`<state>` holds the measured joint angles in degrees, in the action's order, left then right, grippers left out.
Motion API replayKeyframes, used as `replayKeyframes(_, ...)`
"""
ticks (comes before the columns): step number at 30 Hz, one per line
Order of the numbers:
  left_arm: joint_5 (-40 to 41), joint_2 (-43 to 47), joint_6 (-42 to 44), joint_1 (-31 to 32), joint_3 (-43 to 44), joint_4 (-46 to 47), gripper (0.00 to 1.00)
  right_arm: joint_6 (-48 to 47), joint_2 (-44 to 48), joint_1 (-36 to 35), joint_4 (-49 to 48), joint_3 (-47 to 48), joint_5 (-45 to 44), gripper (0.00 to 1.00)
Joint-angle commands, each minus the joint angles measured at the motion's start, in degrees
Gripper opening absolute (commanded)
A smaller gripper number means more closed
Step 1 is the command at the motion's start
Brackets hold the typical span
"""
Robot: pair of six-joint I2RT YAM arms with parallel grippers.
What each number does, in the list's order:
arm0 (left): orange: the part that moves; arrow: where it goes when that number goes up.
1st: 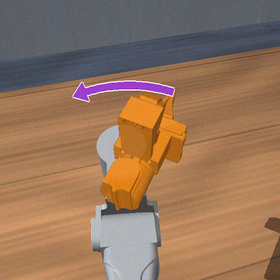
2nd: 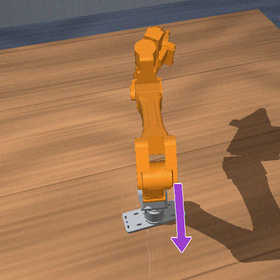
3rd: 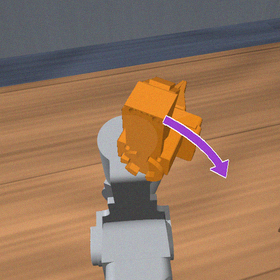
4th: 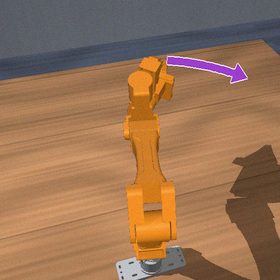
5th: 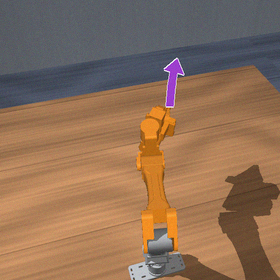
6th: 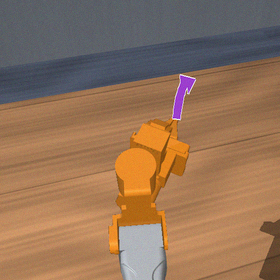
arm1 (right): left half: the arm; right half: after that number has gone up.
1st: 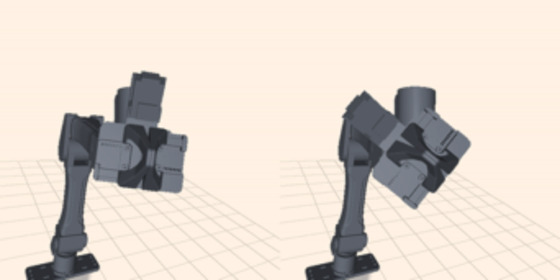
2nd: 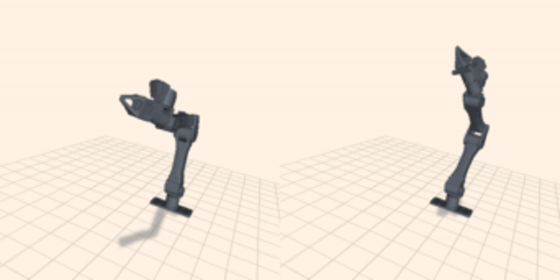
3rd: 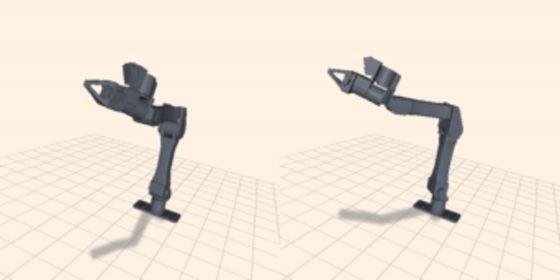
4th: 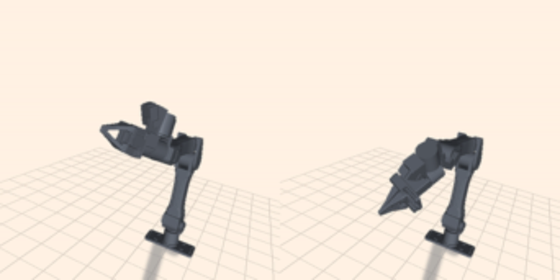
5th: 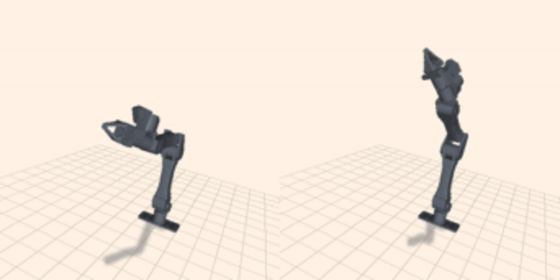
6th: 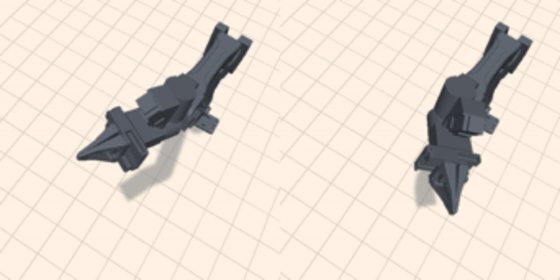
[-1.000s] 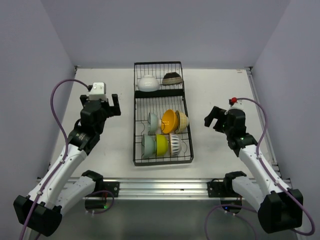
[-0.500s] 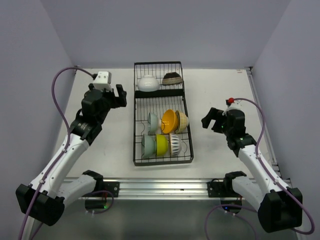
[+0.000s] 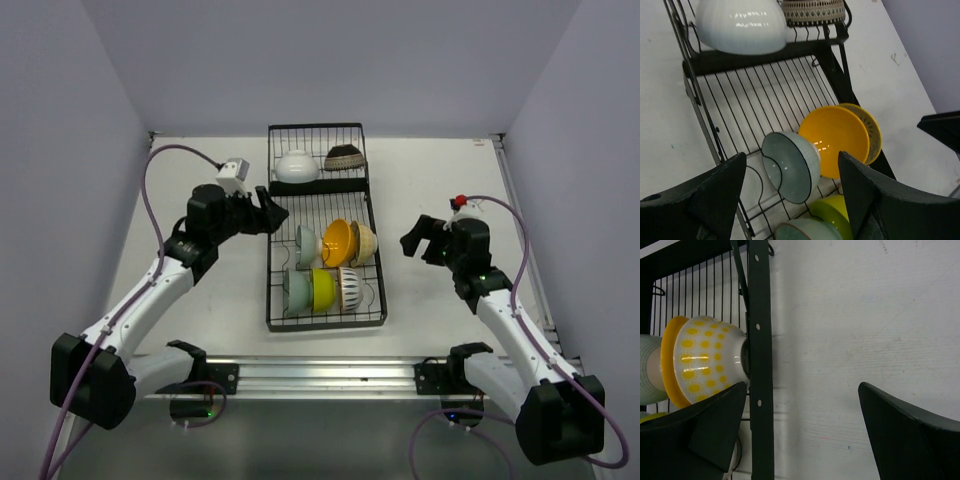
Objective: Unload the bowls from the dish rack
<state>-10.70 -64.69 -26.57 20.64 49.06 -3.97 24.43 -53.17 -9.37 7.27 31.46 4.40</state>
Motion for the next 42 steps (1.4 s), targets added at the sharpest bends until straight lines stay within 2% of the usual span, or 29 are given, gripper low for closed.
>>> replayKeyframes(1,-8.6,2.5,-2.8,-0.3,-3.9,3.0,0.77,0.2,-0.1,-0.1,-3.4,0.1,2.0,0.98)
replayKeyframes(4,-8.5,2.4,-2.7,-0.2,-6.0,2.9,0.76,-0.1,-0.2,-0.2,-3.7,0.2,3.5,0.99)
replayKeyframes(16,-14.6,-6.0,-7.0,0.0,-9.2,15.0,0.73,-0.1,-0.1,-0.1,-3.9,-0.2,2.9,0.98)
replayKeyframes(29,-14.3,-14.1,-7.7,3.0,-7.5,18.0,0.68,-0.2,-0.8,-0.1,-4.1,0.0,2.8,0.99)
replayKeyframes(32,-13.8,-15.6,-8.3,3.9,-7.6,18.4,0.65,-0.1,-0.9,-0.2,-4.1,0.0,2.6,0.99)
replayKeyframes(34,-13.9,-16.2,-9.1,4.3,-8.0,19.3,0.58,-0.2,-0.9,-0.1,-4.1,0.1,2.5,0.99)
replayKeyframes(42,-13.9,-18.2,-10.6,6.1,-7.6,21.5,0.52,-0.1,-1.2,-0.1,-4.1,0.1,2.5,0.99)
